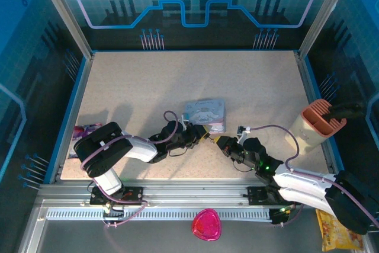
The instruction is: Unlock the padlock with the key
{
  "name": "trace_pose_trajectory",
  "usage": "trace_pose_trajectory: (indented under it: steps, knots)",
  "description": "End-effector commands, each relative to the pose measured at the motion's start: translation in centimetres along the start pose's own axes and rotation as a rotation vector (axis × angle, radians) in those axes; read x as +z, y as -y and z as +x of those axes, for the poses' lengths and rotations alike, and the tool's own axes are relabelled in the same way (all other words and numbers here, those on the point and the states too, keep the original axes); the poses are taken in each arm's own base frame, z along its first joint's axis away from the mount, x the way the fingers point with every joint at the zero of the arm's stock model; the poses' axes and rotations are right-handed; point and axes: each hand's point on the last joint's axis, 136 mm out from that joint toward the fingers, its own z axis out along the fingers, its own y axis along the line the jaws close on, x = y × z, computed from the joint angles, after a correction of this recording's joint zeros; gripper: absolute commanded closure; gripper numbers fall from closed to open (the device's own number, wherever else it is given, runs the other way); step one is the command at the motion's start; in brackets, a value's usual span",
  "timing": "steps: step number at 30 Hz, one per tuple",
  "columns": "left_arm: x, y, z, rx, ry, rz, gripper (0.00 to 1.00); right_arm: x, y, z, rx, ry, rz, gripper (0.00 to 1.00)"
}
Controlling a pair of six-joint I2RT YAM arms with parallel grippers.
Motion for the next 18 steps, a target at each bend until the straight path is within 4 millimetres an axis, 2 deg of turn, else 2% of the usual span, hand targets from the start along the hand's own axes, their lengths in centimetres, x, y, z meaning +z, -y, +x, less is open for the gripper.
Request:
trace_pose_trajectory:
  steps: [1,13,18]
  knots:
    - [-0.4,5.4,2.0,-0.002,-0.070,0.170,0.97,0.2,-1.8,-0.3,0.001,0.015,-0.047,1.00]
    - [-1.2,7.1,2.4,-0.007,-0.073,0.214,0.98,0.1,-0.3,-0.4,0.031,0.022,0.005,1.00]
    - [-1.3,7.6,2.8,-0.005,-0.082,0.223,0.98,0.1,-0.9,-0.5,0.033,0.023,-0.018,1.00]
